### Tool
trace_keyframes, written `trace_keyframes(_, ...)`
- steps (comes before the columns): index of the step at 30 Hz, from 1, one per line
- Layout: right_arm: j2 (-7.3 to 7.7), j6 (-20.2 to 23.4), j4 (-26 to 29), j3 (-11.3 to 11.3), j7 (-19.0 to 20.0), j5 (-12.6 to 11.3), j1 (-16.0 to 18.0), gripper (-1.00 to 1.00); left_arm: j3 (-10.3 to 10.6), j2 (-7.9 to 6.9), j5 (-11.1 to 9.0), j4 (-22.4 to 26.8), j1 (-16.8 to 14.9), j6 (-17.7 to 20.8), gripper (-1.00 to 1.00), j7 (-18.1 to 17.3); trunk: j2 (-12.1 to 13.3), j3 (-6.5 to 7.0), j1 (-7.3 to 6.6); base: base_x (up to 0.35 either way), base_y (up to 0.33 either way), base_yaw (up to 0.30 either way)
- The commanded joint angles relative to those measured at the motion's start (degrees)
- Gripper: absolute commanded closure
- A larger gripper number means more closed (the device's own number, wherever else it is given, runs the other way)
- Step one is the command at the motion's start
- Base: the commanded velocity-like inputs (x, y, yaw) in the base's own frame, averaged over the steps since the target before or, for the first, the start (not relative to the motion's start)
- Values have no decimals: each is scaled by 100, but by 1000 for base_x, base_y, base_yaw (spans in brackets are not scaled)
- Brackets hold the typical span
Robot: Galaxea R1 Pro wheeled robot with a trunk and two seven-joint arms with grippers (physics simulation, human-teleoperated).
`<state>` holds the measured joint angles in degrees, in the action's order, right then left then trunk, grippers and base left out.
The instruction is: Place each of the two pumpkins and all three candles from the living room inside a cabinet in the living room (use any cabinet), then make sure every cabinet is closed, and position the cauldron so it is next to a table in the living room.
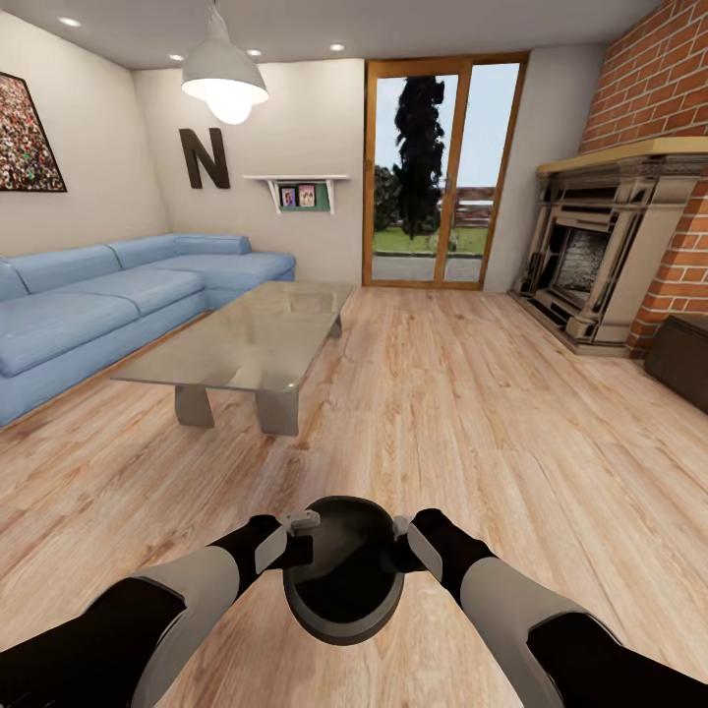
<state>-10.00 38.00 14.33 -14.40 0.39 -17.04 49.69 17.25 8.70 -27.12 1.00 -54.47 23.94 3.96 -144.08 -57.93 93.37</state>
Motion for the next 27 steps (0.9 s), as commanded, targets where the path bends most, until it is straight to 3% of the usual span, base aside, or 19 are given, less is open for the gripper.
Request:
trace_keyframes(1, 0, 23, 0, -54, -4, 16, 6, 100, 173, -35, 75, 14, -3, 32, 100, 53, -3, -4, -2, 0, 0, 2)
trace_keyframes(27, 0, 15, 0, -54, -4, 16, -8, 100, 173, -35, 75, 14, -4, 32, 100, 53, -3, -4, -2, 0, 0, 0)
